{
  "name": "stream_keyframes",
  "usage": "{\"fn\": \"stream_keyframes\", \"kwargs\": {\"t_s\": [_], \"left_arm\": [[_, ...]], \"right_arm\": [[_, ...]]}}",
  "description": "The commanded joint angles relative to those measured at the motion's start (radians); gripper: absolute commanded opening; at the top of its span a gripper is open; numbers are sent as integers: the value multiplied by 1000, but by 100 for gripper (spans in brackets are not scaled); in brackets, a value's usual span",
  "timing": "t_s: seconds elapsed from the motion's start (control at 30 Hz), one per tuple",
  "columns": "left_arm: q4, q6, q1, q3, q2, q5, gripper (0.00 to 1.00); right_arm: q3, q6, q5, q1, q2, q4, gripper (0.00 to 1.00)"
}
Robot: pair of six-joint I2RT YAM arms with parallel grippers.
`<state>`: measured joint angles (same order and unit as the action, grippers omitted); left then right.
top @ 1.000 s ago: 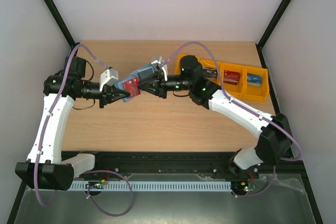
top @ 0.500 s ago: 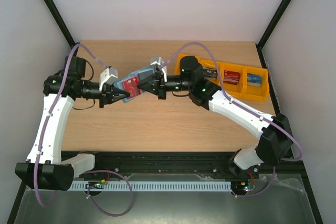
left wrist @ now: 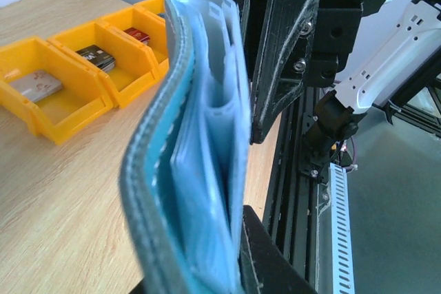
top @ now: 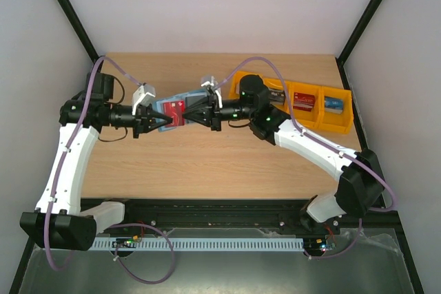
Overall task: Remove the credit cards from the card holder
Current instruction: Remove the credit card from the card holder.
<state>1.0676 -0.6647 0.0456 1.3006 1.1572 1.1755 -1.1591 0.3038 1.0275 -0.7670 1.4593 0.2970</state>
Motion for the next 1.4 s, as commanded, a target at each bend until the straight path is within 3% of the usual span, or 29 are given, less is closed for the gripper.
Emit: {"fn": "stream_keyframes", "kwargs": {"t_s": [0.0,0.27,0.6,0.67,0.8,1.0,1.37], "left_arm": [[-27,1,2,-4,-8,55,2],[-10,-24,2,-9,-6,70,2],[-24,-15,2,-18,-3,68,2],[-34,3,2,-22,-4,63,2],[-116,96,2,-39,-5,20,2],[-219,219,2,-72,-5,-59,2],[-199,189,13,-73,-6,-65,2]], "right_arm": [[-41,-8,23,-28,9,4,9],[-44,49,-4,-49,45,113,11],[-21,121,113,-61,52,271,26],[-6,135,146,-63,42,310,25],[11,140,217,-66,22,355,13],[31,108,263,-75,-12,360,15],[23,-5,-38,-84,-39,225,26]]}}
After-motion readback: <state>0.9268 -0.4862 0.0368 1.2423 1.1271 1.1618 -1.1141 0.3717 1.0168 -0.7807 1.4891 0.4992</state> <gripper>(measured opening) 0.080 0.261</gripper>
